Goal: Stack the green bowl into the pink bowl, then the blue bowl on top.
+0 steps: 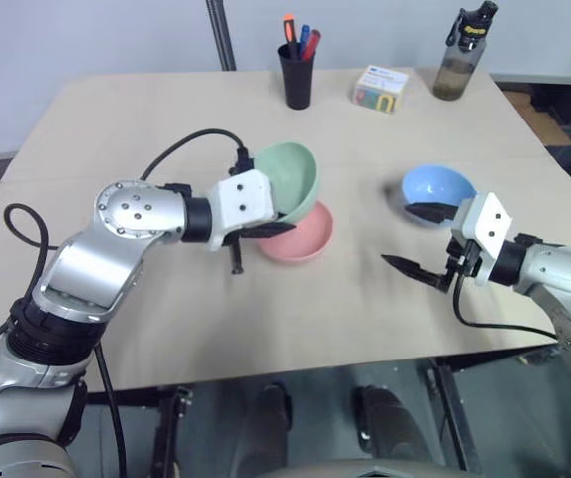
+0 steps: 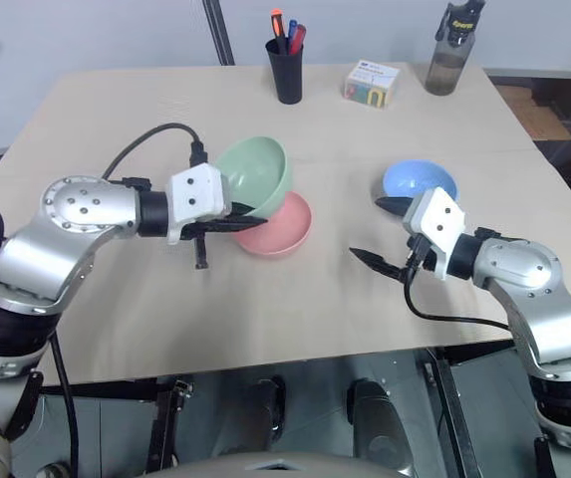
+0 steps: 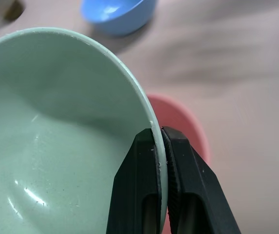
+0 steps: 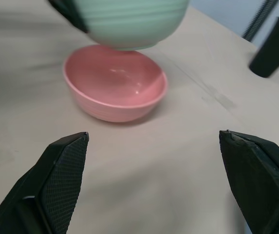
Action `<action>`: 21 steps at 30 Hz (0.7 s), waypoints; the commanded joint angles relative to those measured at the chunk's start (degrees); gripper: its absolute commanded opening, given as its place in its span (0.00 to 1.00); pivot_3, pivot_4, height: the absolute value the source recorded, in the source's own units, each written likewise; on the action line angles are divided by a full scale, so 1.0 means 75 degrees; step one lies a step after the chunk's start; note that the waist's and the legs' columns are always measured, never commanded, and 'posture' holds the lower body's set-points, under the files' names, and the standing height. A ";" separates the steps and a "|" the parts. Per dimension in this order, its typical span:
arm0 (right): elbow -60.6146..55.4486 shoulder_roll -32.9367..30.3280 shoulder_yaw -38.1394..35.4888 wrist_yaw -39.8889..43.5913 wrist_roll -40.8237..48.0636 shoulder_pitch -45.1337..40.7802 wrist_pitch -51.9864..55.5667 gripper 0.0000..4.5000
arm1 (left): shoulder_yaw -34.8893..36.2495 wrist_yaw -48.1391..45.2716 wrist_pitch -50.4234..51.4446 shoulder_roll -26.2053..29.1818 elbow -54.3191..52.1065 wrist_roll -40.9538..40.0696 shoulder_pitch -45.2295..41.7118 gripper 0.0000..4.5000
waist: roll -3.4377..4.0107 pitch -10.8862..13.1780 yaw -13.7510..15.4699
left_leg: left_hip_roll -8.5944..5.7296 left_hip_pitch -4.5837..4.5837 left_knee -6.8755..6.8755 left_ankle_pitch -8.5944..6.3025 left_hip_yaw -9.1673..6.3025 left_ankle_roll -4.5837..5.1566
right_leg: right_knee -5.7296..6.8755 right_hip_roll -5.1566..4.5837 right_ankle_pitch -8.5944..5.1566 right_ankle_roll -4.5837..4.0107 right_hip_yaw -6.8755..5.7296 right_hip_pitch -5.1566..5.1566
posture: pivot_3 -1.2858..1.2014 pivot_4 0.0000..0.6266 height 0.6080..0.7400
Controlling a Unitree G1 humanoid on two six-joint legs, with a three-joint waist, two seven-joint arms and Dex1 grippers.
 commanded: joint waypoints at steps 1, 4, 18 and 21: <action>-0.0351 -0.0154 -0.0312 -0.0240 0.0041 0.0092 -0.0038 1.00 | -0.0150 -0.0093 -0.0314 -0.0334 0.0188 0.0145 -0.0183 0.28 | 0.0000 0.0000 0.0003 | 0.0000 -0.0002 0.0003 0.0000 -0.0001 0.0000 | 0.0000 0.0000 0.0000 0.0001 0.0000 0.0000 | 0.52 0.24 1.00; -0.0089 -0.0228 -0.0210 -0.0443 -0.0206 -0.0015 -0.0083 1.00 | 0.0033 0.0107 -0.0429 -0.0581 0.0504 0.0259 -0.0316 0.51 | -0.0001 0.0000 0.0015 | -0.0001 -0.0006 0.0011 0.0000 -0.0001 0.0000 | 0.0000 0.0000 0.0001 0.0005 0.0001 0.0001 | 0.52 0.24 1.00; 0.3725 0.0018 0.1247 -0.0956 -0.2031 -0.2189 -0.0749 1.00 | 0.3625 0.0421 0.0571 -0.1003 -0.0864 -0.2974 0.2528 0.84 | 0.0002 0.0001 -0.0021 | 0.0003 0.0000 0.0008 -0.0001 0.0008 0.0002 | 0.0010 0.0004 0.0025 0.0009 0.0015 -0.0004 | 0.52 0.24 1.00; 0.4415 0.0090 0.1423 -0.0781 -0.2139 -0.2522 -0.0906 0.94 | 0.4012 0.0761 0.0384 -0.1005 -0.1209 -0.2889 0.3127 1.00 | 0.0001 0.0001 0.0021 | 0.0002 0.0002 0.0009 -0.0001 0.0009 0.0002 | 0.0006 0.0003 0.0028 -0.0006 0.0015 0.0000 | 0.52 0.24 1.00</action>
